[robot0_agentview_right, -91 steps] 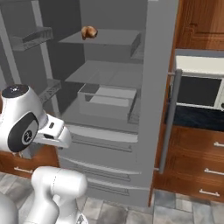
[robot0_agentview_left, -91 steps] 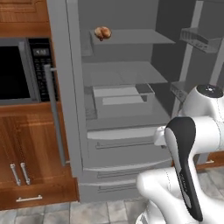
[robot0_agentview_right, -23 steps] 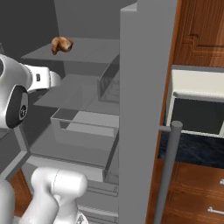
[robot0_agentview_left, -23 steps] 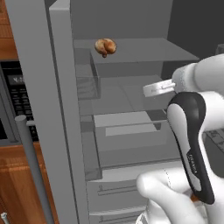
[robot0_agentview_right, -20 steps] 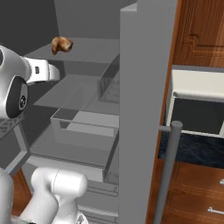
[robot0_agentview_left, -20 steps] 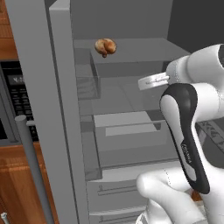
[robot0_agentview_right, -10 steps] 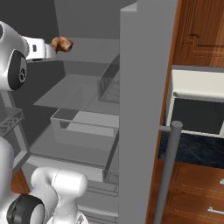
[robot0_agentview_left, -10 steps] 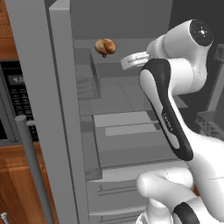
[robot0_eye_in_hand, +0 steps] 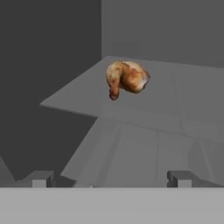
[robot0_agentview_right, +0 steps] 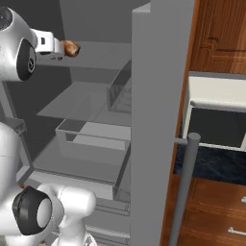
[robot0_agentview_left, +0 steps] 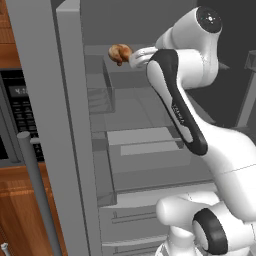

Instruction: Gather the cucumber and broccoli from the fridge and place them on a tray on the dining counter. Then gather the chicken drumstick and fish from the fridge and place them on the other tray.

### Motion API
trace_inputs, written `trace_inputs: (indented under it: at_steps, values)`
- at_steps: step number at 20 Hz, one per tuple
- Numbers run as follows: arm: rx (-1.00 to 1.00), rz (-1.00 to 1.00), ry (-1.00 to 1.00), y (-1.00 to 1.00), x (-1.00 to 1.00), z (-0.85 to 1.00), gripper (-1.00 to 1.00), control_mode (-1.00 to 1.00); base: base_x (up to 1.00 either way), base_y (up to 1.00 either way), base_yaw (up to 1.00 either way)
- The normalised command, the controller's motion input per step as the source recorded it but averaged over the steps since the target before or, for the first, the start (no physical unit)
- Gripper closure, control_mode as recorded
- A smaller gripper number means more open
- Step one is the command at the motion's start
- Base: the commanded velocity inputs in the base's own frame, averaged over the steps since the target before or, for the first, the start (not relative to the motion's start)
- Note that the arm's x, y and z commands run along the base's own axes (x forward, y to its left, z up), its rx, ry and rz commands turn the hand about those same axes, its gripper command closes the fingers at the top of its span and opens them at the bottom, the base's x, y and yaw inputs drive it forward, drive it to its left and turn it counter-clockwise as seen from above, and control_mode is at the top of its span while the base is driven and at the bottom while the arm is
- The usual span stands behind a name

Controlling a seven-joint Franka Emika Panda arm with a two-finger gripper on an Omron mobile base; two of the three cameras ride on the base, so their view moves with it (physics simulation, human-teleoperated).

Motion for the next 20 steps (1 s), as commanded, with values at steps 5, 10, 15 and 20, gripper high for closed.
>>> trace_inputs:
  at_steps: [5, 10, 15, 20]
  values:
    - [0.0, 0.0, 0.03, 0.1, 0.38, -0.04, -1.0, -1.0, 0.0, 0.0, 0.0]
    - [0.0, 0.0, 0.05, 0.19, 0.4, -0.06, -1.0, -1.0, 0.0, 0.0, 0.0]
    - [0.0, 0.0, 0.05, 0.19, 0.37, -0.04, -1.0, -1.0, 0.0, 0.0, 0.0]
    - [0.0, -0.01, 0.05, 0.17, 0.35, -0.08, -1.0, -1.0, 0.0, 0.0, 0.0]
